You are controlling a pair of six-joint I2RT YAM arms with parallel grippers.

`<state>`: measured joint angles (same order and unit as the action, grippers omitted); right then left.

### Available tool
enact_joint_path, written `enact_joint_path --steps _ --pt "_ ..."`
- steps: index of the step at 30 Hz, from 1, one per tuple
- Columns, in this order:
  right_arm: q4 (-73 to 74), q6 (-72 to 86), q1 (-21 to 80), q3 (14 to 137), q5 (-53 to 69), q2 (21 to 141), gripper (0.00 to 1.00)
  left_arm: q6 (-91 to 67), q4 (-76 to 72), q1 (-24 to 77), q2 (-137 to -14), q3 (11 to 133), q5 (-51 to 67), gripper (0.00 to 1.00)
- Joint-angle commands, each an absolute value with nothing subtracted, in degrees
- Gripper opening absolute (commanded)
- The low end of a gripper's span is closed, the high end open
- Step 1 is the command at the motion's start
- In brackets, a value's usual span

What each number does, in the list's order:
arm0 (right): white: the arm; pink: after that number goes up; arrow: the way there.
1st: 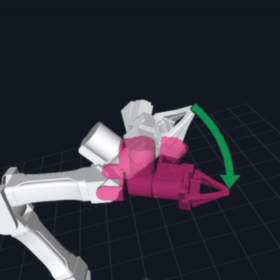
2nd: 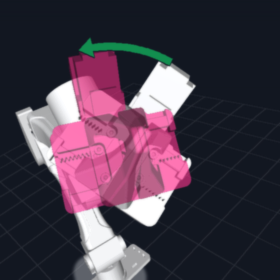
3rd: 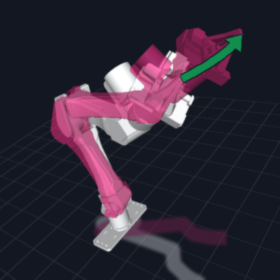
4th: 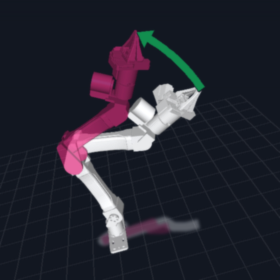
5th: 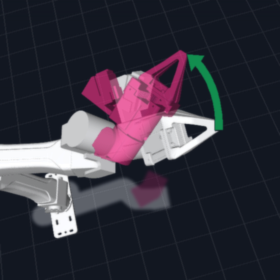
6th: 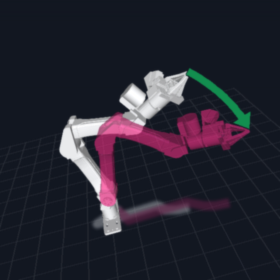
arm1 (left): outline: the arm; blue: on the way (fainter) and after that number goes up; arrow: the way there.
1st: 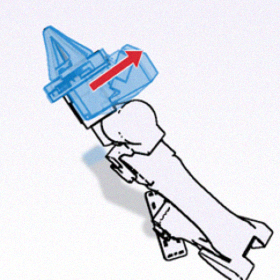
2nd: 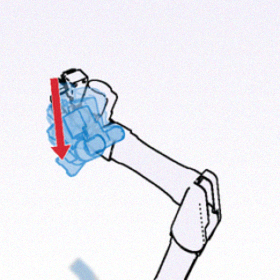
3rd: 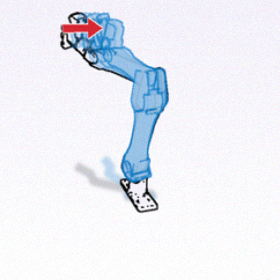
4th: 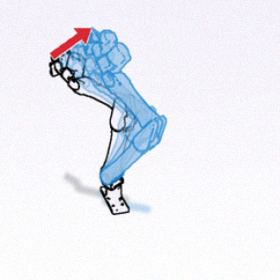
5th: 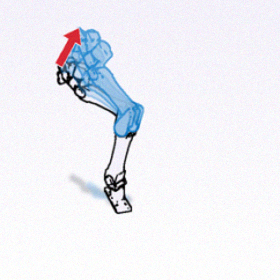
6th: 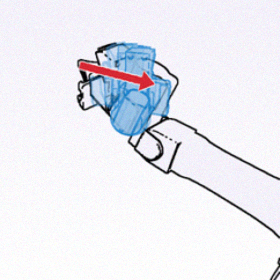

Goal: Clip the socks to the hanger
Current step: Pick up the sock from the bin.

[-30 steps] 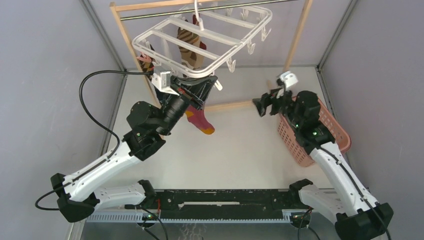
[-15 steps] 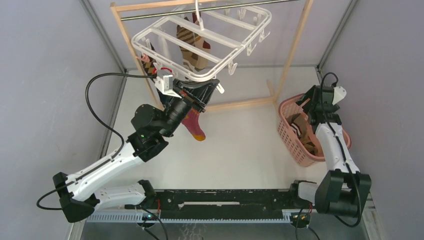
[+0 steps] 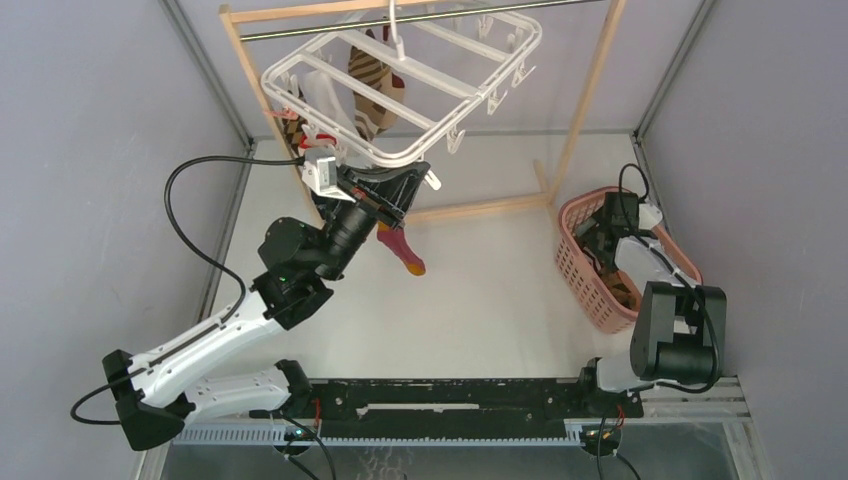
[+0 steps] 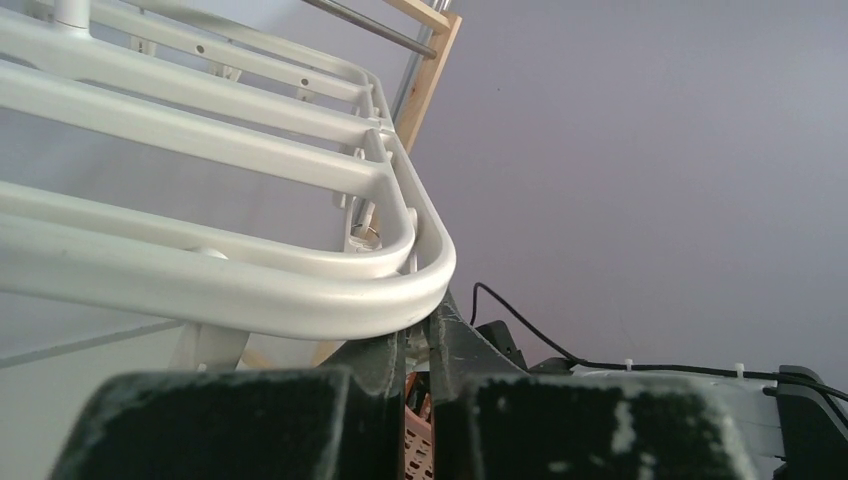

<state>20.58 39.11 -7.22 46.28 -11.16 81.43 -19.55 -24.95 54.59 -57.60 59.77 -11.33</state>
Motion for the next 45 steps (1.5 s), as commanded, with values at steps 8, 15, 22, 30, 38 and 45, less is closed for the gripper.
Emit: enact_joint_path --steps 8,15,22,30,38,45 --pt "10.6 46.5 -9.8 42.8 -3.1 84.9 0.25 -20.4 -25.9 54.8 -56.0 57.5 -10.8 0.0" --pt "9.9 46.1 -12.3 40.9 -0.6 74.4 0.0 -20.6 -25.7 54.8 -56.5 57.8 -10.1 0.0" --pt "15.5 42.8 -11.4 43.9 -3.0 59.9 0.0 -20.7 -25.5 54.8 -56.6 58.0 -9.9 0.0" --pt "16.3 34.7 -6.3 47.9 -7.6 47.1 0.0 -20.6 -25.2 54.8 -56.7 58.1 -9.9 0.0" --pt "15.6 24.4 6.6 55.5 -13.3 45.8 0.0 -20.5 -24.6 54.8 -57.4 58.7 -9.7 0.0" --pt "12.8 24.1 9.1 55.5 -6.6 49.7 0.0 -20.4 -23.6 54.8 -57.3 59.2 -10.2 0.0"
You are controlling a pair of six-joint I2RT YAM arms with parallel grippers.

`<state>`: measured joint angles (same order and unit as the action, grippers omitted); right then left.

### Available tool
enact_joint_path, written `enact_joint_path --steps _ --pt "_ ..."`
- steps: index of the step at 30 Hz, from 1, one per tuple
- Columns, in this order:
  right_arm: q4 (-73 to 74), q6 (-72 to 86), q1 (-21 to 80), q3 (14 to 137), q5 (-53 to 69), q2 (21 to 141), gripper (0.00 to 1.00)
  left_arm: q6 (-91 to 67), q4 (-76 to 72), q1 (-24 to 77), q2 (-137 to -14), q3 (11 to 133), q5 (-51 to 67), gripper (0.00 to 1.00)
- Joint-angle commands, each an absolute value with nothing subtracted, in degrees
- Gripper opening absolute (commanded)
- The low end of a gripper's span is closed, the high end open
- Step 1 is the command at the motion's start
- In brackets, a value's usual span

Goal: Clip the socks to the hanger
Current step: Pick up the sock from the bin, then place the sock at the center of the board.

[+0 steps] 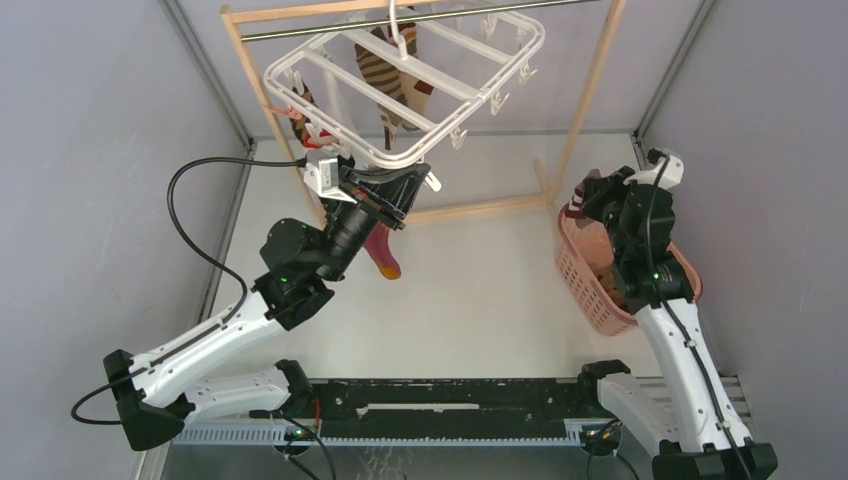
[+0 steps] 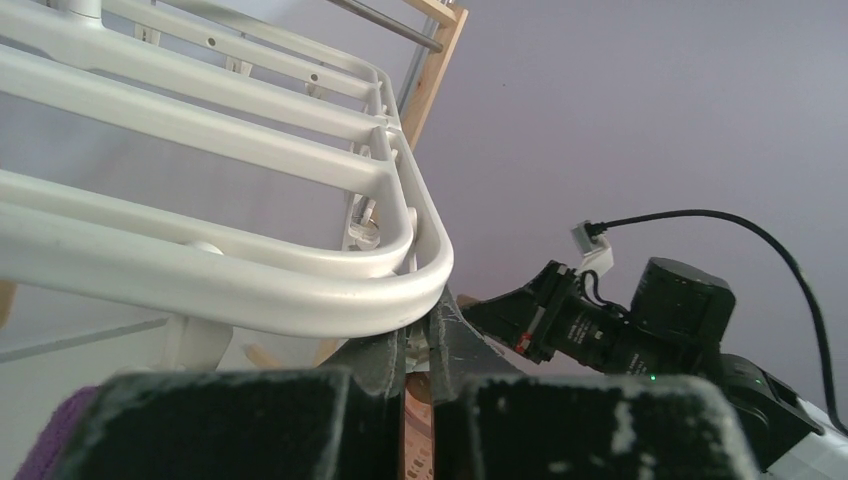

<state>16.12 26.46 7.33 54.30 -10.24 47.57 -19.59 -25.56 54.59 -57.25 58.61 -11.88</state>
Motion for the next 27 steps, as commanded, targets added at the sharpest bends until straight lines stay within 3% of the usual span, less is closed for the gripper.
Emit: enact_joint_path --steps 1,7,13,14,17,19,21,27 --pt "11.9 24.0 10.9 55.7 -5.7 50.4 0.0 -20.3 -23.5 54.8 -57.4 59.3 -10.4 0.0" --pt "9.8 20.1 24.9 58.9 -6.0 57.9 0.0 -20.5 -22.2 54.8 -57.5 60.1 -9.9 0.0" --pt "7.4 21.4 30.3 58.0 -4.0 66.5 0.0 -20.6 -21.7 54.8 -57.4 60.2 -9.9 0.0" --pt "7.0 21.7 30.3 58.0 -2.0 69.0 0.1 -20.7 -21.7 54.8 -57.5 60.2 -10.0 0.0" --pt "6.6 23.6 30.5 57.6 -0.6 72.8 0.59 -20.8 -21.0 54.8 -57.7 60.5 -9.8 0.0" --pt "6.1 23.7 30.8 57.1 -1.4 73.4 0.77 -20.7 -20.9 54.8 -57.7 60.6 -9.9 0.0" --pt "6.4 22.7 30.7 56.9 -1.7 73.8 0.83 -20.5 -20.7 54.8 -57.5 60.6 -10.1 0.0" --pt "8.7 20.5 29.4 56.9 -3.9 77.3 0.82 -20.5 -20.7 54.8 -58.1 60.8 -10.0 0.0"
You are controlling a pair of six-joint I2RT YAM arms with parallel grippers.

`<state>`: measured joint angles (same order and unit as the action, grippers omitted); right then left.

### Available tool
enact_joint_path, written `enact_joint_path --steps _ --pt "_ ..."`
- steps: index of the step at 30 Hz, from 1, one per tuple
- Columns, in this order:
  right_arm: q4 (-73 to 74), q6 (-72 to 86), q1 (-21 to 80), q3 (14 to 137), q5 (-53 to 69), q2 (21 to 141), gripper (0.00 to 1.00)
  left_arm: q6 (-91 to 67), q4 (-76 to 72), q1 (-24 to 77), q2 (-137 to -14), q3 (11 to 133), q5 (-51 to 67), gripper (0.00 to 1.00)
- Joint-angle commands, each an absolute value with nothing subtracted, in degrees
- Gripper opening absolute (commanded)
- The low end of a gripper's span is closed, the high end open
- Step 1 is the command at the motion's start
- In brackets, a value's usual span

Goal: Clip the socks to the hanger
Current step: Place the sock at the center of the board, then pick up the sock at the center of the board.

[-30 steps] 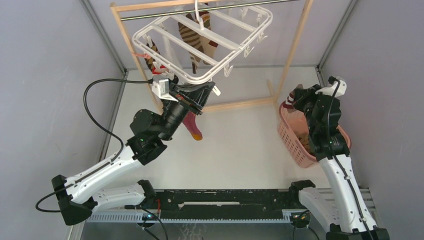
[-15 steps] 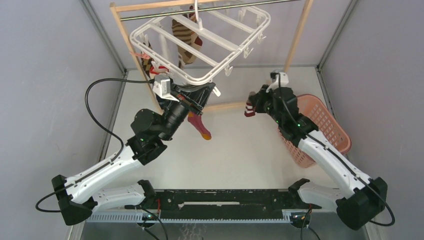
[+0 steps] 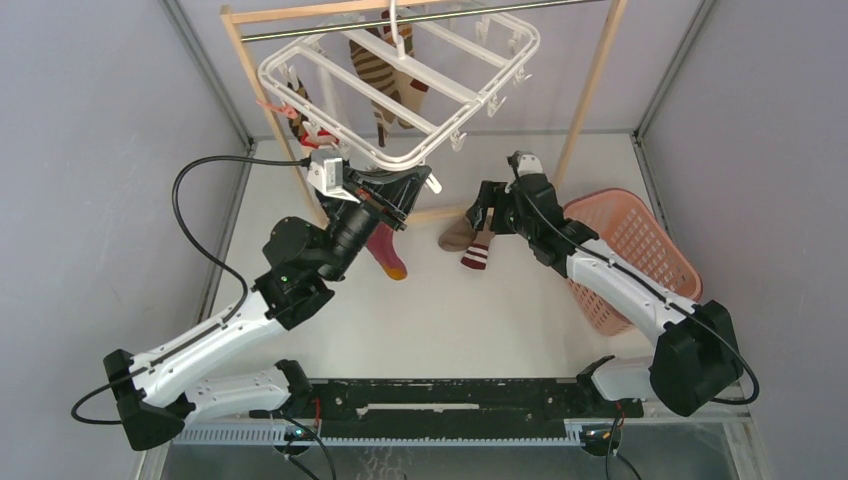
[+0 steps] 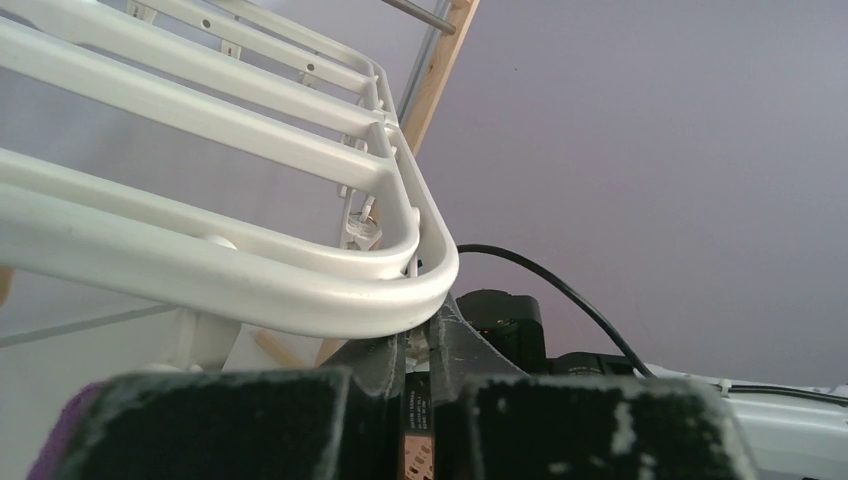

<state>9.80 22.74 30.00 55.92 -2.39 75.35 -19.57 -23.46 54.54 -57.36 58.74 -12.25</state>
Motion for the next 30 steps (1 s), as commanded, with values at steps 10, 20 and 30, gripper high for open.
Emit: enact_joint_path --steps 10,20,30 --pt "4.3 21.4 29.0 54.8 -2.4 92.6 0.7 -20.7 -20.1 54.8 -58.9 61.5 -9.9 0.0" --pt "0.6 23.4 28.4 50.7 1.9 96.5 0.33 -20.9 -20.4 54.8 -57.1 59.2 -11.1 0.0" --pt "-4.4 24.0 27.3 48.9 4.1 99.2 0.65 -21.1 -20.3 54.7 -56.1 58.7 -11.0 0.0"
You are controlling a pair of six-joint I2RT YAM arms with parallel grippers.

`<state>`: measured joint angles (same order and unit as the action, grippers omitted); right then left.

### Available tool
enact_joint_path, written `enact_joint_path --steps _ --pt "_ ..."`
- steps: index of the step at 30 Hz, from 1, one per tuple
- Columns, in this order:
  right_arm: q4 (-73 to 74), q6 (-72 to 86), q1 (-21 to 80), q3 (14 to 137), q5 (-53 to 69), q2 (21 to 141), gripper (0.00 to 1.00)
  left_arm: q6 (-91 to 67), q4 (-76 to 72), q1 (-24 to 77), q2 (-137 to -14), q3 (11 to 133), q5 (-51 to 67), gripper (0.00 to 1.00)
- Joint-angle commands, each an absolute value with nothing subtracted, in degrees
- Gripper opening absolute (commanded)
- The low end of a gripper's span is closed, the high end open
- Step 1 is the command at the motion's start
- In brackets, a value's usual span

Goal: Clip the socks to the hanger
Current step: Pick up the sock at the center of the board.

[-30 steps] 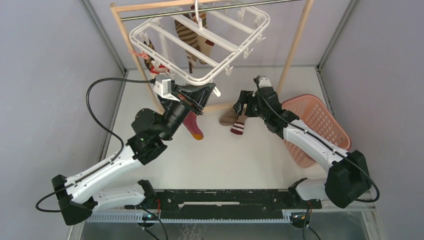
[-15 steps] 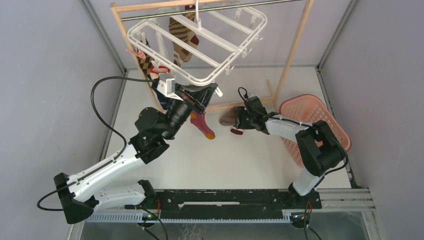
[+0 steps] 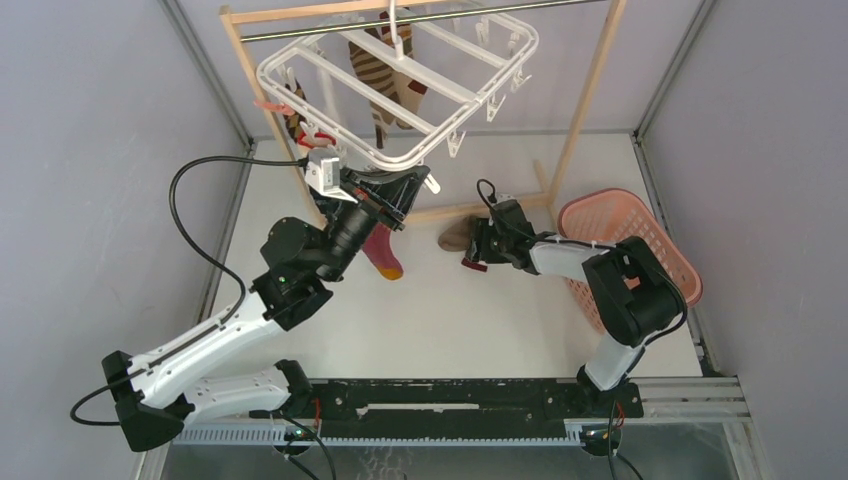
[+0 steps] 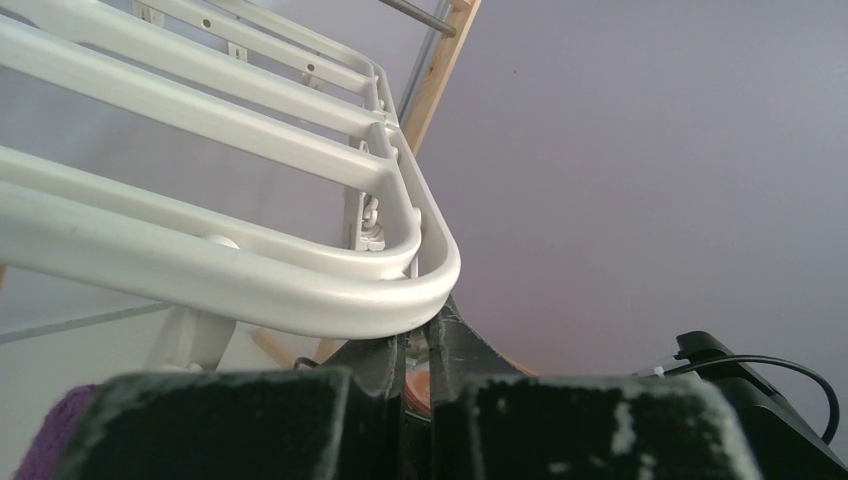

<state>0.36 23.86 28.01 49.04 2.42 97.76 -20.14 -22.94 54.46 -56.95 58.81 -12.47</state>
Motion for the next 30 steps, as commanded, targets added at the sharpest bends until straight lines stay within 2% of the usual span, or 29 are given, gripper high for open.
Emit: enact_joint_path --steps 1,3,4,7,10,12,15,21,25,30 --pt "-4.9 24.1 27.2 48.9 4.7 99.7 0.68 -21.1 -20.3 54.8 -56.0 58.8 -11.0 0.0" --pt "-5.8 24.5 26.8 48.8 6.0 100.9 0.68 -21.0 -20.1 54.8 -55.9 58.8 -11.0 0.0" --pt "-6.3 24.7 26.8 48.8 6.7 101.2 0.65 -20.9 -19.9 54.8 -55.8 58.8 -11.2 0.0" --pt "-6.9 25.1 26.7 48.2 6.8 101.1 0.38 -20.6 -19.7 54.8 -55.6 58.8 -11.5 0.0" --pt "-6.6 25.2 26.3 47.5 5.9 99.6 0.01 -20.4 -19.7 54.8 -55.5 58.8 -11.7 0.0" --pt "-6.2 25.4 25.6 46.7 6.5 97.6 0.0 -20.4 -19.9 54.8 -55.6 58.8 -11.7 0.0" --pt "-7.7 26.9 23.1 43.8 14.1 91.8 0.0 -20.4 -20.0 54.8 -55.7 58.6 -11.6 0.0" --pt "-6.7 29.7 18.6 40.8 25.4 70.7 0.0 -20.4 -19.7 54.8 -55.6 58.7 -11.5 0.0" --pt "-3.4 30.6 17.7 43.9 29.0 60.5 0.0 -20.4 -19.7 54.8 -55.6 58.7 -11.4 0.0" --pt "-1.3 32.0 20.8 50.1 29.8 55.9 0.0 -20.7 -19.9 54.8 -55.6 58.6 -11.2 0.0"
